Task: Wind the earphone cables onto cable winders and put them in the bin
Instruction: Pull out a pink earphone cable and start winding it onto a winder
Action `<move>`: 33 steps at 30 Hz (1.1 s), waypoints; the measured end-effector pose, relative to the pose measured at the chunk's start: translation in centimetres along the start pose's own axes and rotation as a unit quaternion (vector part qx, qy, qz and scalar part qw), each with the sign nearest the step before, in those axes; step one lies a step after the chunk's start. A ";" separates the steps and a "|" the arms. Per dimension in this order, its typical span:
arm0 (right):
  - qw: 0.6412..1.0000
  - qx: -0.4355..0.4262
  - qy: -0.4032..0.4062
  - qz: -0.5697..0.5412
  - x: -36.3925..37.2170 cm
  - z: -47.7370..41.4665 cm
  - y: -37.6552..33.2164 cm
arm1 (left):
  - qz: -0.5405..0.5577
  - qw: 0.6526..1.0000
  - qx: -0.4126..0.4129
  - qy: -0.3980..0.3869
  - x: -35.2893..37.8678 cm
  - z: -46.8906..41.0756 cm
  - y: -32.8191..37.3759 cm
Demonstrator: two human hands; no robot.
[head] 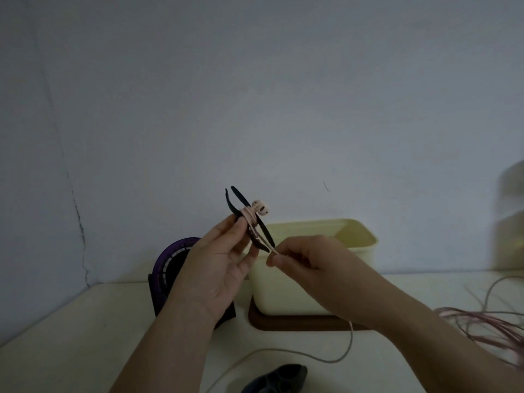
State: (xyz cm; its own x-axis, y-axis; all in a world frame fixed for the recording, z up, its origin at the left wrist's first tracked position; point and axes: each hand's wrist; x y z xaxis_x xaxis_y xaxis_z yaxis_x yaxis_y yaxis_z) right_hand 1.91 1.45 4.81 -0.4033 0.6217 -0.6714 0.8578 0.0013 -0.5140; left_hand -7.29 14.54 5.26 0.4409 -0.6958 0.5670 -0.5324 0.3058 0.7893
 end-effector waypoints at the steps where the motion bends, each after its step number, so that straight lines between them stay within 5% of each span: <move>1: 1.000 -0.003 0.000 0.010 -0.4 0.1 -0.3 | -0.037 0.999 0.017 -0.003 -0.2 0.0 0.0; 10: 0.996 -0.032 0.065 0.050 -3.4 0.5 -1.2 | -0.361 0.926 0.094 -0.060 0.7 0.9 -0.6; 19: 0.992 -0.020 0.106 0.061 -5.6 0.6 0.4 | -0.453 0.867 0.019 -0.206 0.2 1.6 0.5; 27: 0.977 -0.032 -0.006 -0.212 -6.2 0.2 3.2 | -0.374 0.871 -0.063 -0.313 -0.5 1.9 1.6; 33: 0.925 0.017 -0.013 -0.380 -0.9 -0.9 4.1 | -0.149 0.959 -0.070 -0.230 1.6 2.2 1.0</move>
State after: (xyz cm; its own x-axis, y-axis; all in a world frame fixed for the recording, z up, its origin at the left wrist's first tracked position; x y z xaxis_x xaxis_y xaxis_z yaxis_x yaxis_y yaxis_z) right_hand 6.07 1.58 3.79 -0.8930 0.4332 -0.1222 0.3141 0.4053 -0.8585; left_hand -8.74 12.32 6.43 0.1766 -0.9691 0.1724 -0.3157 0.1102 0.9425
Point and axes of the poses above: each hand's wrist, its own z-axis away from the middle knuckle, its own x-axis out of the palm, y = z × x
